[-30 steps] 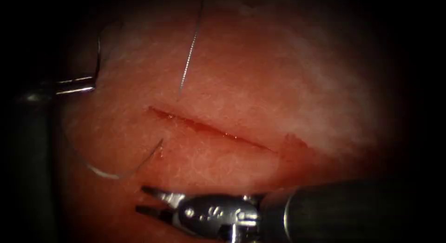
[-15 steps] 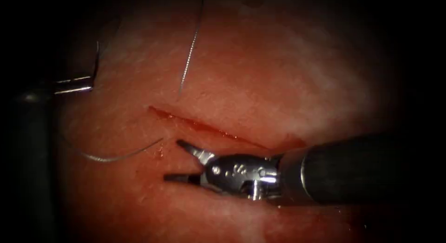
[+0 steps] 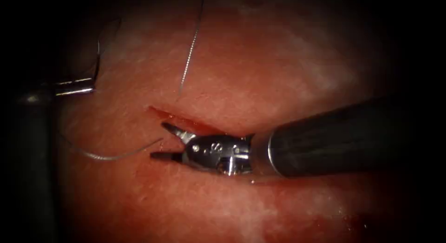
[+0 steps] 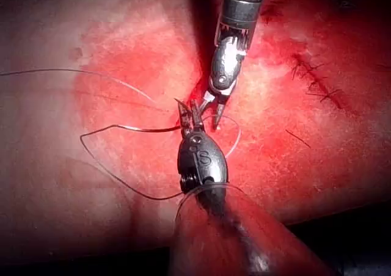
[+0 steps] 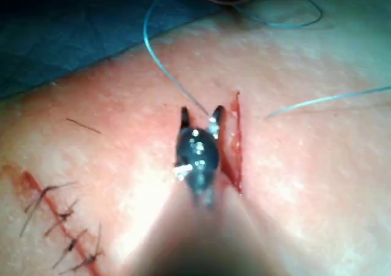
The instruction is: Wound Closure
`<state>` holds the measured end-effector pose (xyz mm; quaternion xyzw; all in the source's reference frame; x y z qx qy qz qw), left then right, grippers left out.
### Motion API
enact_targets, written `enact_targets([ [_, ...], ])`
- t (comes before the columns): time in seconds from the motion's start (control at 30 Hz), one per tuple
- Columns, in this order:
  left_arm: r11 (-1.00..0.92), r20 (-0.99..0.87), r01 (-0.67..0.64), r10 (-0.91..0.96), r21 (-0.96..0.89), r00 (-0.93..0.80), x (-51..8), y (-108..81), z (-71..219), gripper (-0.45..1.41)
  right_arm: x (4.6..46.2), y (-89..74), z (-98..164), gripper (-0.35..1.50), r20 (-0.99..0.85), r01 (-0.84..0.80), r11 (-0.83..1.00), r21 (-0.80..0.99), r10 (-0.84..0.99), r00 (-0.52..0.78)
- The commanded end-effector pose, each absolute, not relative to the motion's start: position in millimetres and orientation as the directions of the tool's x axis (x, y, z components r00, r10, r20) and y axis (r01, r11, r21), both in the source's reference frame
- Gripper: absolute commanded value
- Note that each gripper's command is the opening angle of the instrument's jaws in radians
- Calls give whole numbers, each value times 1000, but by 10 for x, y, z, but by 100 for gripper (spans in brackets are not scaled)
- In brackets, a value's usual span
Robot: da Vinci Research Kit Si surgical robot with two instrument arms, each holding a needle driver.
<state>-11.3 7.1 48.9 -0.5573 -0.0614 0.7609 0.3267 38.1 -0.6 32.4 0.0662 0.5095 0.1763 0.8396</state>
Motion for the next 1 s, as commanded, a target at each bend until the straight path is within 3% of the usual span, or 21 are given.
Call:
enact_targets([
  [0.03,-776,-804,-427,571,-463,-165,-119,59,494,-45,387,-16,328,-35,-834,-221,930,294,362,416],
  [0.47,-778,-804,-427,569,-460,-171,-125,58,499,-45,360,-74,248,-35,-832,-155,932,327,362,421],
  [0.73,-777,-801,-425,573,-464,-173,-127,57,502,-45,371,-107,153,-35,-849,-120,924,362,380,368],
  [0.77,-777,-801,-425,573,-464,-173,-127,57,502,-45,372,-106,151,0,-852,-122,925,359,378,363],
  [0.8,-777,-801,-425,573,-464,-173,-127,57,502,-45,373,-101,152,67,-857,-132,928,348,372,357],
  [0.87,-777,-801,-425,573,-464,-173,-127,57,502,-45,369,-90,164,106,-856,-152,929,339,371,360],
  [1.0,-777,-801,-425,573,-464,-173,-127,57,502,-45,359,-74,187,113,-864,-163,936,312,351,361],
])
